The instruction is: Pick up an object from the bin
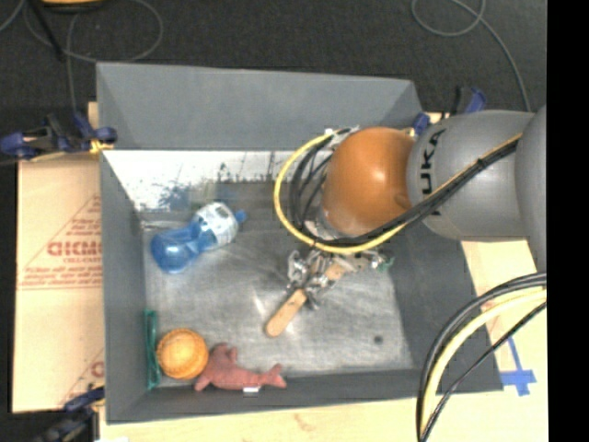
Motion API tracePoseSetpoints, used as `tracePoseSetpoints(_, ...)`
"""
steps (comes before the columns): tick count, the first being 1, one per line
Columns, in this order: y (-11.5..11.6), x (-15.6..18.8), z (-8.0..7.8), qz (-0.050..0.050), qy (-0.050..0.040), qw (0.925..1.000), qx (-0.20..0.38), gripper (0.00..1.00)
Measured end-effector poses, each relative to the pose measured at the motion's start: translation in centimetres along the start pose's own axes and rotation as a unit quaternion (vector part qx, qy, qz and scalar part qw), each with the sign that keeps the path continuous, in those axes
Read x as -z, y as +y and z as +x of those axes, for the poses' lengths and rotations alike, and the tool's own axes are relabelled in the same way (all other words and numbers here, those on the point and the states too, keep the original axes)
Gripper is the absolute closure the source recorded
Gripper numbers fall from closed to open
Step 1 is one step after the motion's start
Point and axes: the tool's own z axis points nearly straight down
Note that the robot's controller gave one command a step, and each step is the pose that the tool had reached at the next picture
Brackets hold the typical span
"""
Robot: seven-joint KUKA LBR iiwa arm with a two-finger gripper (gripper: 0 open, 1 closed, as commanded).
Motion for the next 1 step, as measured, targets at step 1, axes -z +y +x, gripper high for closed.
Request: tracePoseSetpoints(1,0.14,0.03,0.16,0.001,-0.0016,1.0,0.0,1.0)
